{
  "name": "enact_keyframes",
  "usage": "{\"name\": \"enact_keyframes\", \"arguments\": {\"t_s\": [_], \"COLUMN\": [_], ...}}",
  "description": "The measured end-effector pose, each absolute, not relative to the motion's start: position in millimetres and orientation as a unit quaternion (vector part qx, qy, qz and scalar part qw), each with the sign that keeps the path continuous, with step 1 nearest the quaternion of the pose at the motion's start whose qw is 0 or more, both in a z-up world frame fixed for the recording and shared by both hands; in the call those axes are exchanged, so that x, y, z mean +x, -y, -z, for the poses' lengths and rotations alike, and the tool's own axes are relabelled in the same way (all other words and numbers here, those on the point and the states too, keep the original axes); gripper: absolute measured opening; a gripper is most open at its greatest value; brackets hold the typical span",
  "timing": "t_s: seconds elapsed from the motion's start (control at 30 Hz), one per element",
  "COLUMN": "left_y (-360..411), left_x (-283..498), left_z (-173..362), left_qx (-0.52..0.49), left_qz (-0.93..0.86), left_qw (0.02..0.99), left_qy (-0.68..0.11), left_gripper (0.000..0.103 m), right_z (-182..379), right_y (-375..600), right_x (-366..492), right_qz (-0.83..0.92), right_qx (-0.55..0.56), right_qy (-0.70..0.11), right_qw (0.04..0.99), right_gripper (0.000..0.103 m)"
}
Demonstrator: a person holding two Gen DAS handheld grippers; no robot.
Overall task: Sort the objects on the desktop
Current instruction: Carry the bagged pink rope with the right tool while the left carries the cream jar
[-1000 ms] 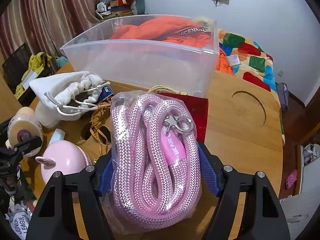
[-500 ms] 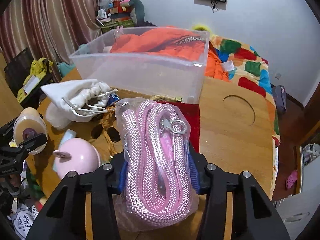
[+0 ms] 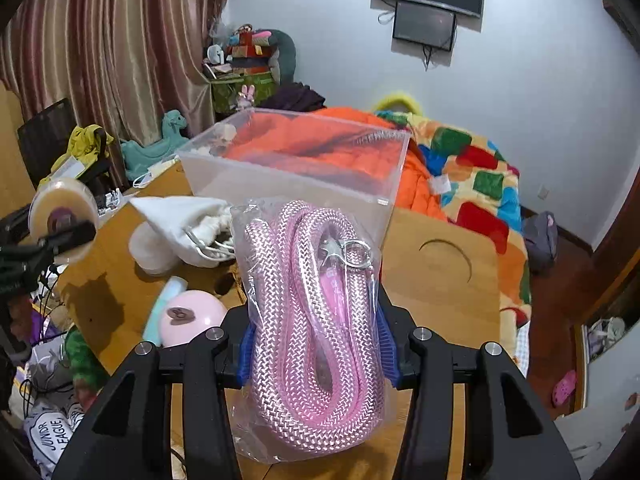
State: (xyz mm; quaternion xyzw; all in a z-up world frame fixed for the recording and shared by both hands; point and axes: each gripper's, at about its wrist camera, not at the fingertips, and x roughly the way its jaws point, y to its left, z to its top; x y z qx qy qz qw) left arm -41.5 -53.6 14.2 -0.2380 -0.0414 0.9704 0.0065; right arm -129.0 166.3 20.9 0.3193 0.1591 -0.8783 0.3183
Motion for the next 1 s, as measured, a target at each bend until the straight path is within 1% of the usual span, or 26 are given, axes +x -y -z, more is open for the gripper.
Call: {"name": "enact_keyframes", "arguments": {"t_s": [0.37,0.7,0.87,1.0], "left_y": [65.9,67.4,70.4,73.7], "left_x": [-69.0,-114.8,-138.3,-159.8], "left_z": [-46.9,-70.7,-78.1,-81.1], "left_qx": [-0.221,-0.217,-0.228,-0.238], "left_qz": [-0.975,-0.975,-0.973,-0.970], "left_qw": [0.008,0.026,0.036,0.040], "left_qy": [0.037,0.022,0.024,0.018], "left_gripper": [0.068,0.068,0.068,0.068], "right_z": [-50.4,-68.3,-80.9,-87.4], "right_y": [-163.9,-154.4,-148.3,-136.4], "right_x": [-117.8,-150.5,-173.2,-189.9], "right_qz": [0.888,0.891,0.890,0.891], "right_qx": [0.280,0.273,0.278,0.272], "right_qy": [-0.171,-0.172,-0.155,-0.162], "right_qw": [0.323,0.319,0.326,0.326], "right_gripper": [0.045,0.045,0.045,0.045]}}
